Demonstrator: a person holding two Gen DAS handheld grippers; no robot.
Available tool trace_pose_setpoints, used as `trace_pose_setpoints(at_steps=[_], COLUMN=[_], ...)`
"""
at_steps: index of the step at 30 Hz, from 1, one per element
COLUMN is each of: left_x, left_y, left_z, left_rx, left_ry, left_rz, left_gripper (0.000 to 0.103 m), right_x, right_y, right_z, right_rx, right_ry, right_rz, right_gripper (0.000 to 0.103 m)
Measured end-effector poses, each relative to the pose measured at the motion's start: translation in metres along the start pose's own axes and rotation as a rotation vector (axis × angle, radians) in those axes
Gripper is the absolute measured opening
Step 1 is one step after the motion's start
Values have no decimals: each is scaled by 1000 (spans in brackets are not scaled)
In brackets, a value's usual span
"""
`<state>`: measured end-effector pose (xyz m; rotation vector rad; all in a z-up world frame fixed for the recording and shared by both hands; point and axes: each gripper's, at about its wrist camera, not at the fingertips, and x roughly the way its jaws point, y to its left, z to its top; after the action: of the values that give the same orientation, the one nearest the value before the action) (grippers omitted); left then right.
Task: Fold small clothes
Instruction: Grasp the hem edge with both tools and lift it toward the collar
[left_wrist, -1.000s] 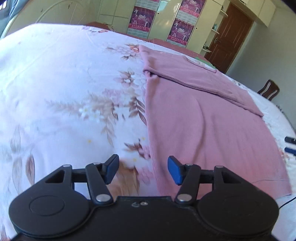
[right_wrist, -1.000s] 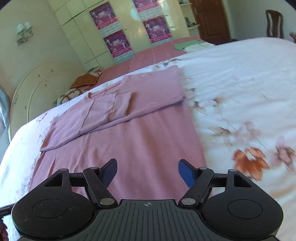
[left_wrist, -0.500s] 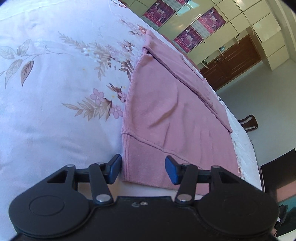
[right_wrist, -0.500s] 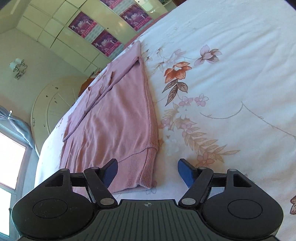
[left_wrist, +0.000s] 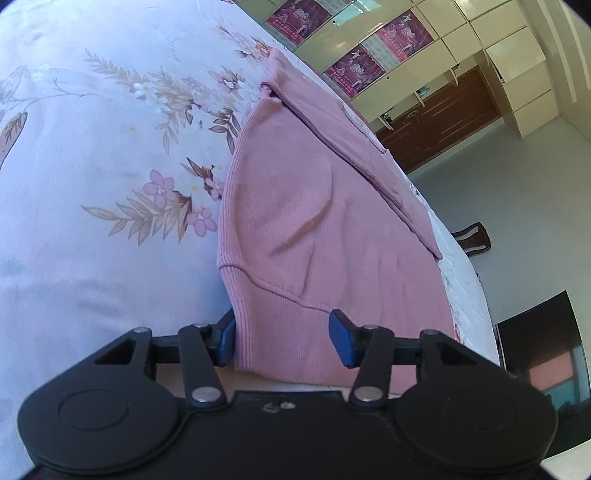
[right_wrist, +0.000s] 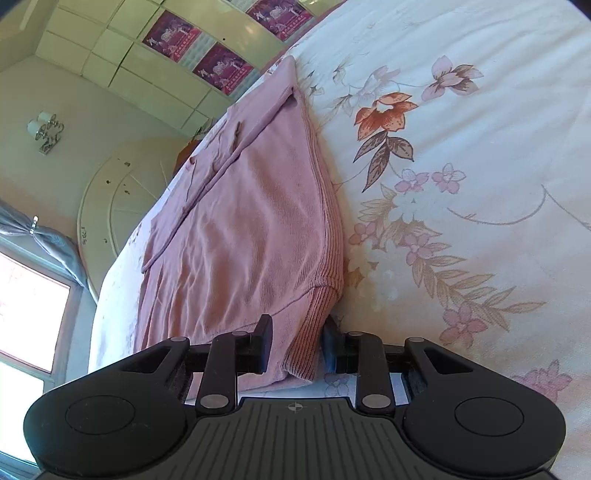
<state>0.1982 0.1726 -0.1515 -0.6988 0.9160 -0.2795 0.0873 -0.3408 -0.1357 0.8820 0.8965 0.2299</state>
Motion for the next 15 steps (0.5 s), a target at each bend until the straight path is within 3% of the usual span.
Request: trace_pose_setpoints(at_steps=[2,4,6,8,12,15], left_x=[3,9,10,-2,-38,-35], left_y=[-1,-4,-8,-15,-28,-23], left_z=[2,5,8,9,4,-1], left_rx=[-3,19,21,22,54,86], left_ry=[-14,-18,-36,-101,-225,-187], left_rz=[28,93,117,89,25,60], left_gripper=[32,7,4,4,4,4], right_x=[0,2,6,3,-32,-50], right_y=[-5,1,14,23,38,38], right_z=[0,0,0,0,3,1], right_rx=[23,-23,-108,-145,-186,-223], right_ry=[3,-5,-8,-29,-141,-181], right_rz=[13,-9,-59,-60,57,127], right_gripper=[29,6,6,6,6,6])
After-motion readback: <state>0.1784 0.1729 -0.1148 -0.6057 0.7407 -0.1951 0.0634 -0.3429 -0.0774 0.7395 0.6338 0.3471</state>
